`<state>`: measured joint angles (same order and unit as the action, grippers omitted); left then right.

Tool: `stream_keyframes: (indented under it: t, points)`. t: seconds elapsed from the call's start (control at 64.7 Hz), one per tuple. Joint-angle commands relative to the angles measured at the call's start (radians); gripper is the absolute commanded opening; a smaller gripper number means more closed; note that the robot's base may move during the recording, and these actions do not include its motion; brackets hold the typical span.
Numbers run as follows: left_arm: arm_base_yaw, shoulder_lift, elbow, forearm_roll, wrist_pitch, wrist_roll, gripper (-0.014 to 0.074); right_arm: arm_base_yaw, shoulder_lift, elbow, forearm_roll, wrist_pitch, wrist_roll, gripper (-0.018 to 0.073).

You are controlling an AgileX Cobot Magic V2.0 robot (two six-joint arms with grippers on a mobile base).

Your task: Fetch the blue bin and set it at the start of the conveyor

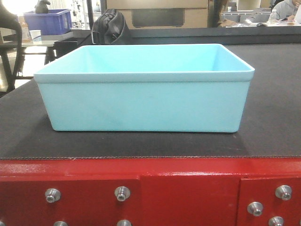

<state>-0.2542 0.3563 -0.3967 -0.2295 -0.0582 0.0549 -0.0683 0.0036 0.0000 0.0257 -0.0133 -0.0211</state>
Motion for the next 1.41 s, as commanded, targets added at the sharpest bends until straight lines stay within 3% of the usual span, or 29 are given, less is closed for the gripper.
stream_keyframes:
  t: [0.0, 0.108, 0.216, 0.309, 0.464, 0.665, 0.726, 1.391]
  points:
    - [0.077, -0.083, 0.060, 0.012, 0.011, 0.004, -0.0111, -0.001, -0.004, 0.000, 0.004, -0.010, -0.004, -0.0165]
    - [0.166, -0.189, 0.107, 0.054, 0.119, 0.004, -0.0111, -0.001, -0.004, 0.000, 0.004, -0.010, -0.004, -0.0165]
    - [0.234, -0.265, 0.161, 0.192, 0.156, 0.004, -0.0111, -0.001, -0.004, 0.000, 0.004, -0.010, -0.004, -0.0165]
    - [0.273, -0.319, 0.216, 0.199, 0.153, 0.004, -0.0111, -0.001, -0.004, 0.000, 0.004, -0.010, -0.004, -0.0165]
    - [0.273, -0.356, 0.309, 0.237, 0.138, 0.004, -0.0111, -0.001, -0.004, 0.000, 0.004, -0.010, -0.004, -0.0165]
    - [0.271, -0.356, 0.395, 0.214, 0.090, 0.004, -0.0111, -0.001, -0.004, 0.000, 0.004, -0.010, -0.004, -0.0165]
    - [0.271, -0.356, 0.397, 0.203, 0.021, 0.004, -0.0111, -0.001, -0.004, 0.000, 0.004, -0.010, -0.004, -0.0165]
    - [0.271, -0.356, 0.397, 0.180, 0.022, 0.004, -0.0111, -0.001, -0.004, 0.000, 0.004, -0.010, -0.004, -0.0165]
